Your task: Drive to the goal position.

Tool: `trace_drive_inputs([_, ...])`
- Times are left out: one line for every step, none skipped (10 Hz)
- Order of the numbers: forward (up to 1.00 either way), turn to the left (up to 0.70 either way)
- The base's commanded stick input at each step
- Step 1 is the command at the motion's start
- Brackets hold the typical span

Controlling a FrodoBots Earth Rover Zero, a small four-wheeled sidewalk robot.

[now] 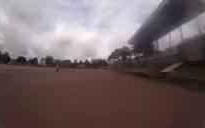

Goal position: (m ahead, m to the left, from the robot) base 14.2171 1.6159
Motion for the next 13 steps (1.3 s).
trace_drive_inputs([1.00,0.00])
trace_drive_inputs([1.00,0.00])
trace_drive_inputs([1.00,0.00])
trace_drive_inputs([1.00,0.00])
trace_drive_inputs([1.00,0.00])
trace_drive_inputs([1.00,0.00])
trace_drive_inputs([1.00,0.00])
trace_drive_inputs([1.00,0.00])
trace_drive_inputs([1.00,0.00])
trace_drive_inputs([1.00,0.00])
trace_drive_inputs([1.00,0.00])
trace_drive_inputs([1.00,0.00])
trace_drive_inputs([1.00,0.00])
